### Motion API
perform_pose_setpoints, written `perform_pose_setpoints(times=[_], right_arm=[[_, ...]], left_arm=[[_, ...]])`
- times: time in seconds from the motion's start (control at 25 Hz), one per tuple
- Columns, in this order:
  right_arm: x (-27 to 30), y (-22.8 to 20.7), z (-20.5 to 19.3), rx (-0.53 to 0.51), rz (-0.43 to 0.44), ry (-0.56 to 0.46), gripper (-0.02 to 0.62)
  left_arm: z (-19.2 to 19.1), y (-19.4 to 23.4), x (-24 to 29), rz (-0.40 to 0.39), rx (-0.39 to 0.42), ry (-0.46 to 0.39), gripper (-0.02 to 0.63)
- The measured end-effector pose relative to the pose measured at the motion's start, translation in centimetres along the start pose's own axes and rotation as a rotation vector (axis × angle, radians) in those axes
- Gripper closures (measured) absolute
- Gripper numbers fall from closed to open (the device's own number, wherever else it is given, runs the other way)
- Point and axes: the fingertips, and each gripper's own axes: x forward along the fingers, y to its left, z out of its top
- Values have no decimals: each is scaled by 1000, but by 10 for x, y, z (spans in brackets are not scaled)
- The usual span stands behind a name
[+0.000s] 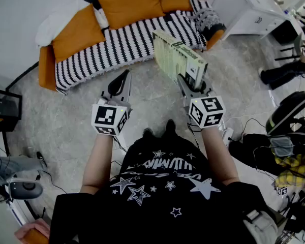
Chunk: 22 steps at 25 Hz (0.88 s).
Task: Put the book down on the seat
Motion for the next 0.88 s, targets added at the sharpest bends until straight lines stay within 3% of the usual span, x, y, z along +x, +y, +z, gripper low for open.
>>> perform_pose_setpoints(times=[0.6,0.88], right_arm=[[6,14,1,-1,-6,11,423],[13,22,-3,55,-3,6,422]], left_arm=[[-2,11,-5,-11,-22,-3,598],[-11,16,-19,-41,-38,-7,598]])
